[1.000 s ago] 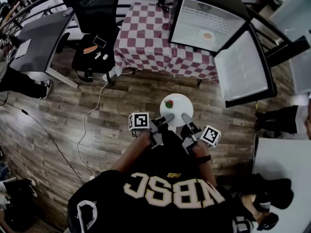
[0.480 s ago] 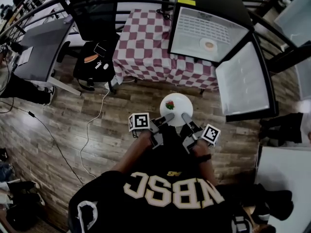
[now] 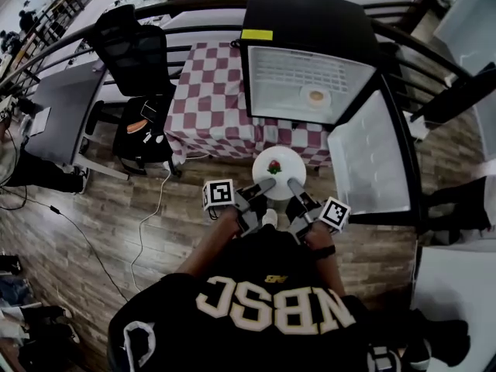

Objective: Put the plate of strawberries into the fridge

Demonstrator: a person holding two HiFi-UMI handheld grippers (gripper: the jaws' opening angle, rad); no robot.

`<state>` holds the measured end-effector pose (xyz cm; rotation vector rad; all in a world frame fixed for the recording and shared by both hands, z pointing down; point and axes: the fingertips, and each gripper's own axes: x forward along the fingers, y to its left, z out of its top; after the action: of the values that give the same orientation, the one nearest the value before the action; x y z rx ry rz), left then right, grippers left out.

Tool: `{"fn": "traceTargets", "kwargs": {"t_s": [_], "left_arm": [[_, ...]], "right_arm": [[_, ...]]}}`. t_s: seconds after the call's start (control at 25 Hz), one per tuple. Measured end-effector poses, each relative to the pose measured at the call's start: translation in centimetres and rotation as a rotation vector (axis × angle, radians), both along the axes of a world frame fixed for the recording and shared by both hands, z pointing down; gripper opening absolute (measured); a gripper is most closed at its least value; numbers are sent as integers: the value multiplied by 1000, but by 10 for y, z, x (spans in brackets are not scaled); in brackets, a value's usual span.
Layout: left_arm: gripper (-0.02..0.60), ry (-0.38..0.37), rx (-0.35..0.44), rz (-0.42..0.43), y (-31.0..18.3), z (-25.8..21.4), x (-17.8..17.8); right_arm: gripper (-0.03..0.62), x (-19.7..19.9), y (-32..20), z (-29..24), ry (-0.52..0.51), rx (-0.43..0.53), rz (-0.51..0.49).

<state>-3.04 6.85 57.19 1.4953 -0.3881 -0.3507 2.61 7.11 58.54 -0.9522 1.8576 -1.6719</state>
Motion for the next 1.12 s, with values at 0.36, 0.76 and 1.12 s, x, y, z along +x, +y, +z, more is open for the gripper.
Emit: {"fn": "traceTargets", "kwargs": {"t_s": [0.36,0.76,1.12], "left_arm": [[35,13,15,-38,-58,1,42],[35,64,8,-87,-91,-8,49],[35,28,-11,-64,-143,-6,53]], "right_arm": [[44,41,-57,-4,65,13,-30],[44,50,-88,-12,106,-7,-38],[44,53,-139,-11,98,-16,-24]]}}
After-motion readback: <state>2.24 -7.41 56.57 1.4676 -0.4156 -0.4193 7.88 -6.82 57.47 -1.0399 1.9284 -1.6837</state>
